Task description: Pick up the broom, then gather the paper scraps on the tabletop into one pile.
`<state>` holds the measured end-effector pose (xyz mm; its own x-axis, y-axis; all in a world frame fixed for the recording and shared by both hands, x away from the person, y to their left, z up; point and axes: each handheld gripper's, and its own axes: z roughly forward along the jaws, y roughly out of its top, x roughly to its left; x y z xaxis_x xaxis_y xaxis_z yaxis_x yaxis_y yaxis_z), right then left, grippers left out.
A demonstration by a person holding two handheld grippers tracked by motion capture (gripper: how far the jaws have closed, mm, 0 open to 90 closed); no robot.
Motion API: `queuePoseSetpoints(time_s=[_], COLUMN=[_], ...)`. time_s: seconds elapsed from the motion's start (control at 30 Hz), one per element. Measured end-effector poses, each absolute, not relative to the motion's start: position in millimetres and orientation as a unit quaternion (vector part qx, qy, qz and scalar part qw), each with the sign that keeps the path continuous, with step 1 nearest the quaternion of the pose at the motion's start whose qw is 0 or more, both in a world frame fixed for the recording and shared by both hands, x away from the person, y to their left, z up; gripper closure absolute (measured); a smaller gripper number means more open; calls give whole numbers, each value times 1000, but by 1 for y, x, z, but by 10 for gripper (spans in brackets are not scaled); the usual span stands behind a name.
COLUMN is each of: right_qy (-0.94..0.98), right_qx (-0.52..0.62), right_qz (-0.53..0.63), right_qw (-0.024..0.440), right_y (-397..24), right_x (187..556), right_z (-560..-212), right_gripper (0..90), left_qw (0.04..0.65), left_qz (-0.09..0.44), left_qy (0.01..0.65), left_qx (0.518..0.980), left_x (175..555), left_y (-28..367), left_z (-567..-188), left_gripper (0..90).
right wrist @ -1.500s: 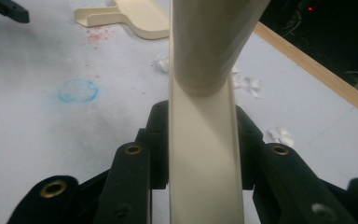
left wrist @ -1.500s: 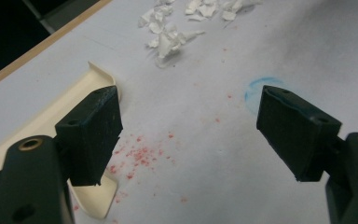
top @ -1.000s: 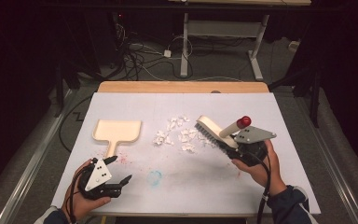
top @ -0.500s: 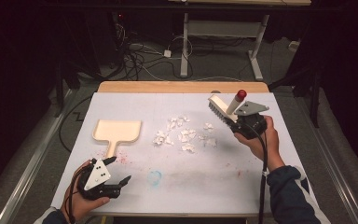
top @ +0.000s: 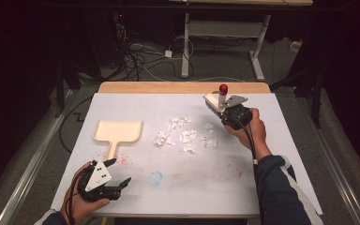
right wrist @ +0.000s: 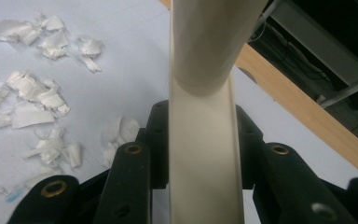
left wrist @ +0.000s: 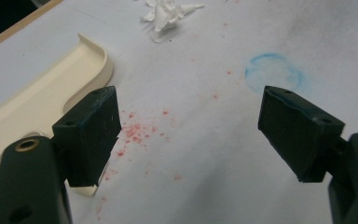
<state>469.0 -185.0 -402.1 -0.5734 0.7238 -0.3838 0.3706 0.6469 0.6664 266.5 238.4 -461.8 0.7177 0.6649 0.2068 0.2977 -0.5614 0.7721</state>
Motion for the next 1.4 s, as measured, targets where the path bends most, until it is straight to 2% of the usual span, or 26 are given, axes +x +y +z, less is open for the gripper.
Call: queuePoseSetpoints(time_s=[0.5, 0.87, 1.0, 1.2, 1.4], right_qy=[854, 869, 879, 885, 889], right_qx=[303, 272, 266, 249, 232], right_qz=[257, 229, 222, 221, 239], right_qw=[336, 345, 328, 325, 313], right_y=[-174, -143, -134, -125, -127], right_x=[494, 501, 500, 492, 473], right_z=[-404, -421, -429, -435, -444], right_gripper=[678, 677, 678, 678, 675], left_qw=[367, 367, 368, 366, 366], left_qz=[242, 241, 241, 241, 241], left_qy=[289, 282, 279, 272, 266], left_qx=[850, 853, 854, 857, 859], left_x=[268, 267, 266, 266, 264], left_y=[237, 235, 234, 234, 231], left_z=[-463, -462, -462, -462, -460], left_gripper=[201, 202, 201, 201, 201])
